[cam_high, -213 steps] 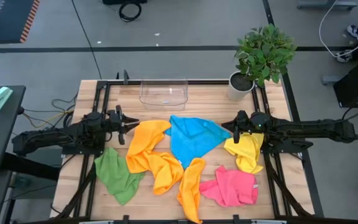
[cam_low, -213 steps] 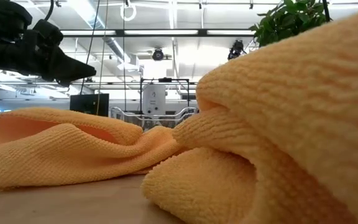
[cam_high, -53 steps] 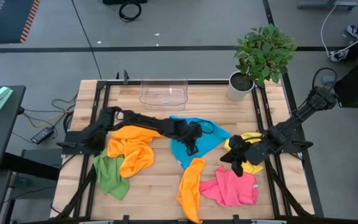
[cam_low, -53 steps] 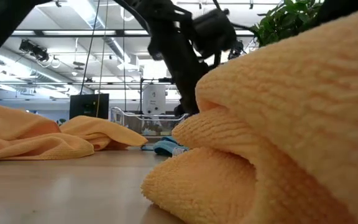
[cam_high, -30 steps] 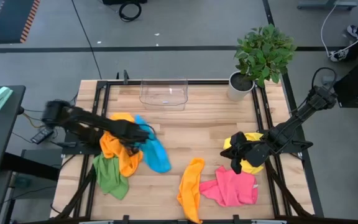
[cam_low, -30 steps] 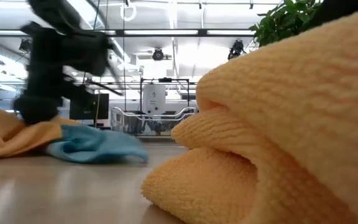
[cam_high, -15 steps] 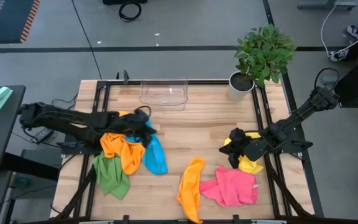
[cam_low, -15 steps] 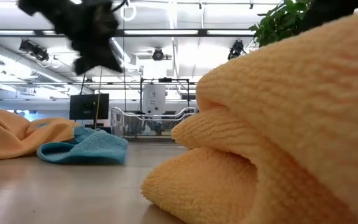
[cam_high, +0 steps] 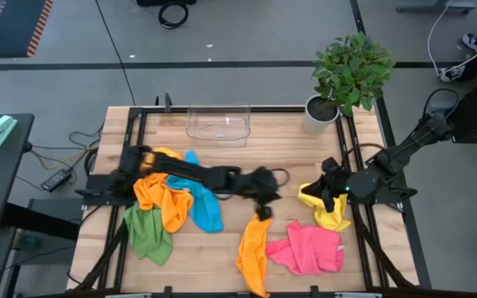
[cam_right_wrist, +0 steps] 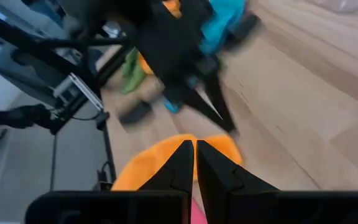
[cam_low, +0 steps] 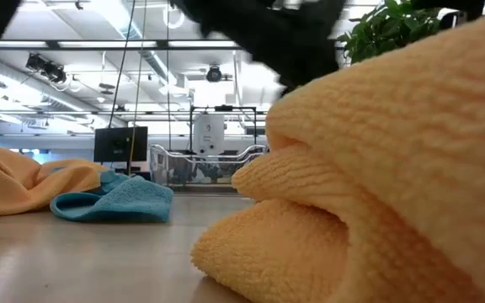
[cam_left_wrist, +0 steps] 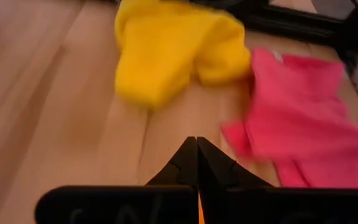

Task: Fold microfiber towels
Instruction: Move the microfiber towels to the left of the table

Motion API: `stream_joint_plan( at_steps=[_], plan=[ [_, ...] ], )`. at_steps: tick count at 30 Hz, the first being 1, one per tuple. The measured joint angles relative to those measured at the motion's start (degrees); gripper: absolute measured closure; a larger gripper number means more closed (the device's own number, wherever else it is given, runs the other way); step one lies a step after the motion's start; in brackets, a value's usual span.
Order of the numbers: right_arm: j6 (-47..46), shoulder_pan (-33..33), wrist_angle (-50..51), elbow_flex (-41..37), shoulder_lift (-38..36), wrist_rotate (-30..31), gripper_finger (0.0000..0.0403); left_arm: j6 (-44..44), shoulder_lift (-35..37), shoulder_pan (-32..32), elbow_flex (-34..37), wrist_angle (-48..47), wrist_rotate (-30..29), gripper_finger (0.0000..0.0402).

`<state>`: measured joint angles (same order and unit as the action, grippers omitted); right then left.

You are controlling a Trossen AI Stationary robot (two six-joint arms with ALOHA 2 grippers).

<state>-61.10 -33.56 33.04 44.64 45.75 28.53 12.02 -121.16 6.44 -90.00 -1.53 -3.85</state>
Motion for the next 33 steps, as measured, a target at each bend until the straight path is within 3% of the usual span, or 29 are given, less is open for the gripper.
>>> stream_joint_plan(
  at_steps=[8,19,24,29,33],
  plan=[
    [2.84,0.0,-0.61,0.02,-5.37,1.56,0.0376,-2.19,-18.66,-1.39,-21.29,1.31,-1.22,0.0397],
    [3.99,0.04,-0.85,0.02,-7.88,2.35,0.0376,-1.05,-35.3,-3.49,-43.02,-2.03,-0.25,0.0398],
    [4.08,0.0,-1.8,0.09,-7.94,1.18,0.0376,-0.51,-36.55,-4.53,-44.66,-12.57,0.07,0.0396],
    [5.59,0.0,-1.71,0.09,-8.01,1.21,0.0376,0.49,-33.13,-5.05,-45.22,-30.86,-0.09,0.0398],
    [7.17,0.0,-1.53,0.09,-8.01,1.22,0.0376,-3.78,-29.16,-4.21,-44.37,-42.24,-9.24,0.0398]
  ],
)
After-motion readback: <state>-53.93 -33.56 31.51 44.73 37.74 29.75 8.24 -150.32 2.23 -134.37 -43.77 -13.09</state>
